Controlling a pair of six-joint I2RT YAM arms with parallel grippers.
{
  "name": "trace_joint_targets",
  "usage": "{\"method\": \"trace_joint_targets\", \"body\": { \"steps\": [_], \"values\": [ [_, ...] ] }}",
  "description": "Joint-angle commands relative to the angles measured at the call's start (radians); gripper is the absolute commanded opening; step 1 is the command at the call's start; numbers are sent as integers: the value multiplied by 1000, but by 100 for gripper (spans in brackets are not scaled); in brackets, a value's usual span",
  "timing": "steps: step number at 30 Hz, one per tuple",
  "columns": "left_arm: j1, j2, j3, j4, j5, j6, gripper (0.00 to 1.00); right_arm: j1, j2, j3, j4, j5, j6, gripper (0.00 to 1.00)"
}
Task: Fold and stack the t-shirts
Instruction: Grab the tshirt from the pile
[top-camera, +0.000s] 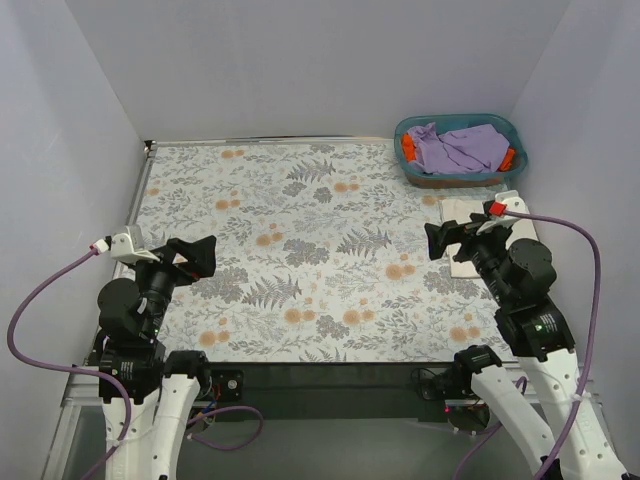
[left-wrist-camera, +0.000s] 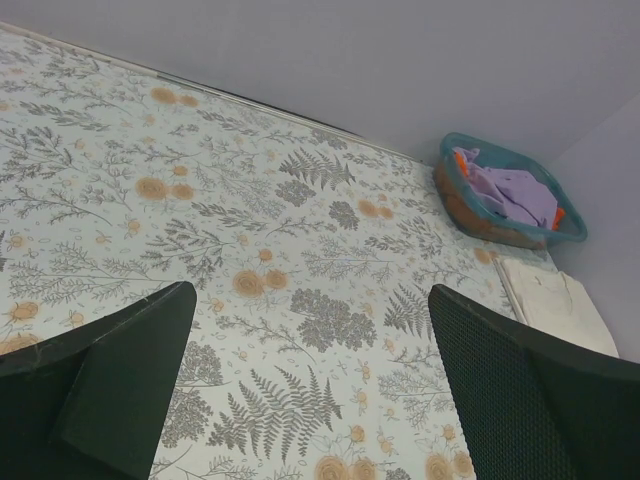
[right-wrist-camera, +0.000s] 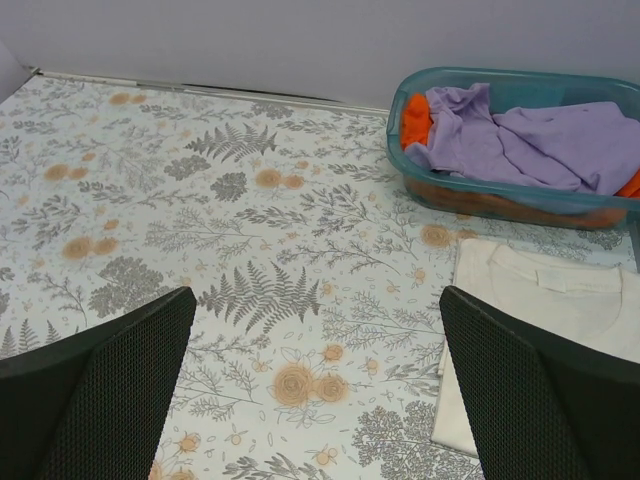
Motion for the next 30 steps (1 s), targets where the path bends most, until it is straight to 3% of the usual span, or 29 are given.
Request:
{"method": "trace_joint_targets", "body": {
  "steps": [1,10,18,20,30],
  "values": [
    [5,11,-5,10,-2,-5,95,-3,18,-1,46,-1,-11,99],
    [4,31,0,-16,-5,-39,95,-5,240,58,80,145,23,98],
    [5,82,63,-59,1,-31,95,-11,657,316,91,378,11,98],
    [5,93,75,-68,1,-31,95,-28,775,374,91,383,5,98],
    [5,110,99,-96,12,-80,95,-221,1259,796,92,126,81,98]
  ]
}}
